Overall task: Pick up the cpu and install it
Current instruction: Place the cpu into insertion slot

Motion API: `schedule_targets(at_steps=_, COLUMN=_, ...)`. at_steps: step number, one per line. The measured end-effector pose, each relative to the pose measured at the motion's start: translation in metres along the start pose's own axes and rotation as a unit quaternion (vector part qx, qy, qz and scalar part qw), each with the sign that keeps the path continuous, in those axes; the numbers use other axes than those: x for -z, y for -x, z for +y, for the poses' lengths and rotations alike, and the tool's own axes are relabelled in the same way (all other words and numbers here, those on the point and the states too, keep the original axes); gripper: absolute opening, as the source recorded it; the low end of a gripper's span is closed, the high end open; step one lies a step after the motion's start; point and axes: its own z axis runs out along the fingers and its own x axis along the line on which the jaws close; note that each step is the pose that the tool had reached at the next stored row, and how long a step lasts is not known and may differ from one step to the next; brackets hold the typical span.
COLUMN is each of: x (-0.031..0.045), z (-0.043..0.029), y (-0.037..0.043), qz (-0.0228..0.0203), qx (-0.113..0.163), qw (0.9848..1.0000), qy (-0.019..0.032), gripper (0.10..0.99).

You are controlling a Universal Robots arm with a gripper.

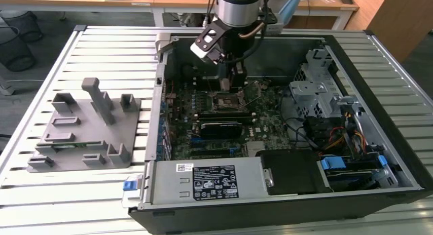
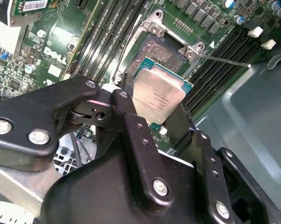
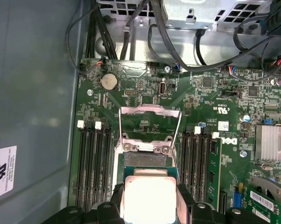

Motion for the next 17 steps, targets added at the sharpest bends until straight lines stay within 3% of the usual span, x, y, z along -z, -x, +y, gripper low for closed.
schedule_targets(at_steps=17, x=-0.0174, z=-0.0008, y=-0.0005, qz=-0.0003, qx=-0.007, qw=1.0, qy=0.0, gripper=0.529)
